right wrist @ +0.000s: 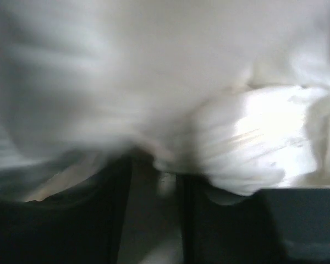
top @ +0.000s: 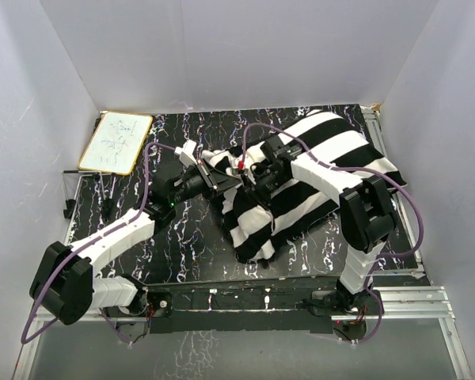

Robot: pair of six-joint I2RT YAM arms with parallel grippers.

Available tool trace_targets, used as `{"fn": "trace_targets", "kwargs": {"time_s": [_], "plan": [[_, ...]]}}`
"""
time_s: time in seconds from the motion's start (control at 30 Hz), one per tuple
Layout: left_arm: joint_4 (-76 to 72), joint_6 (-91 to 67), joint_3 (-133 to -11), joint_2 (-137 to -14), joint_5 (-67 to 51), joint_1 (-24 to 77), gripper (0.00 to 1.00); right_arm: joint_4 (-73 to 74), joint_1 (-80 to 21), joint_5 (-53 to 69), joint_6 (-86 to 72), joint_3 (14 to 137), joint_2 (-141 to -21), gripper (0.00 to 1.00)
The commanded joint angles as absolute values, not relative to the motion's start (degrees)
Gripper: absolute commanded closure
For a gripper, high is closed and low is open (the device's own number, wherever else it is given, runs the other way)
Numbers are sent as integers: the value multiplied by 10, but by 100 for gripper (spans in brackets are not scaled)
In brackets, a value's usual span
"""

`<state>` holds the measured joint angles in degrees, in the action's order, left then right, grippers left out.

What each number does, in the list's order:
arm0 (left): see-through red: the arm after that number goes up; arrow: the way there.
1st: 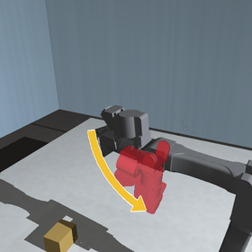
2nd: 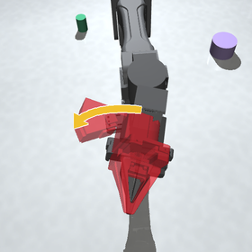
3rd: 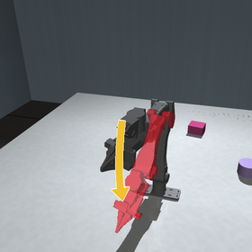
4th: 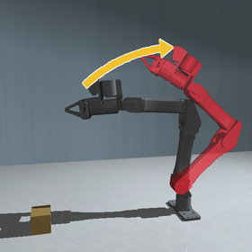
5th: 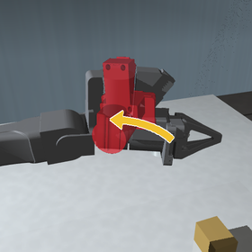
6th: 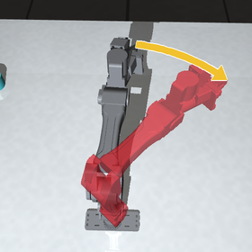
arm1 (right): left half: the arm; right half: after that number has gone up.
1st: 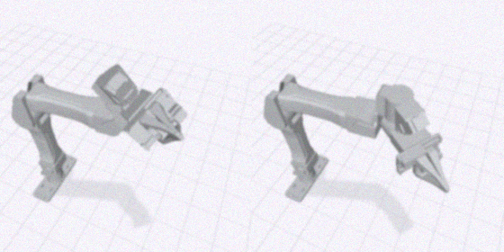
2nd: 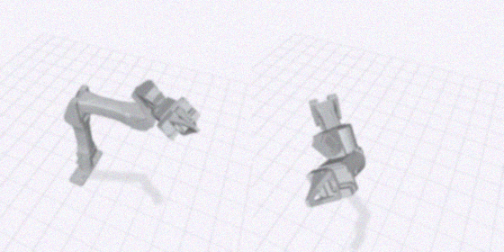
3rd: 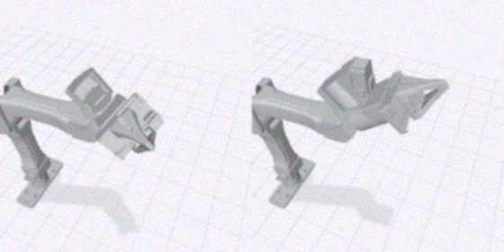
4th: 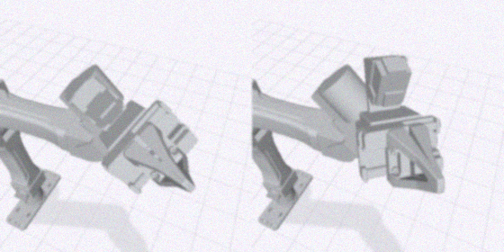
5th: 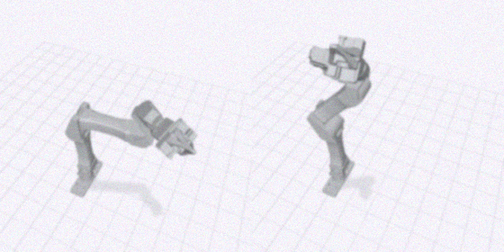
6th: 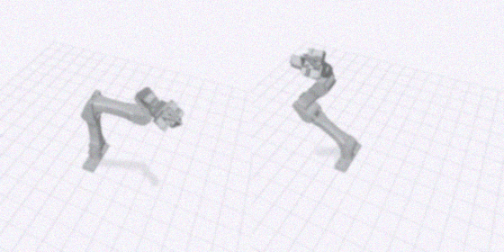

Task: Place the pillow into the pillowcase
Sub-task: Stuff the pillow into the pillowcase.

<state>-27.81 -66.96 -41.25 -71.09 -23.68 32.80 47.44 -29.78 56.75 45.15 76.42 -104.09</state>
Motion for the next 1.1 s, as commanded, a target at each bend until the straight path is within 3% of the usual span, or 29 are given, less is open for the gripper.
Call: {"fn": "trace_targets", "kwargs": {"time_s": [0.0, 0.13, 0.3, 0.33, 0.37, 0.4, 0.5, 0.7, 0.9, 1.07], "plan": [[-423, -702, -410, -690, -152, 327, 100, 717, -284, 722, 650, 873, -1035, 55], [-463, -703, -359, -730, -130, 316, 100, 630, -248, 625, 528, 907, -957, 54], [-406, -661, -391, -740, -150, 315, 100, 446, -240, 481, 415, 850, -842, 49], [-392, -653, -397, -740, -154, 315, 100, 423, -240, 462, 403, 842, -830, 53], [-382, -647, -402, -739, -157, 315, 100, 410, -241, 442, 390, 837, -827, 69], [-377, -642, -405, -738, -160, 315, 100, 409, -240, 435, 386, 834, -833, 78], [-370, -637, -416, -739, -171, 315, 100, 447, -253, 425, 411, 806, -871, 92], [-362, -621, -473, -763, -178, 315, 100, 386, -294, 333, 375, 682, -962, 92], [-441, -724, -428, -828, -69, 315, 100, 559, -244, 572, 513, 764, -960, 91], [-490, -791, -459, -960, -30, 317, 100, 572, -197, 545, 483, 862, -896, 72]]}}
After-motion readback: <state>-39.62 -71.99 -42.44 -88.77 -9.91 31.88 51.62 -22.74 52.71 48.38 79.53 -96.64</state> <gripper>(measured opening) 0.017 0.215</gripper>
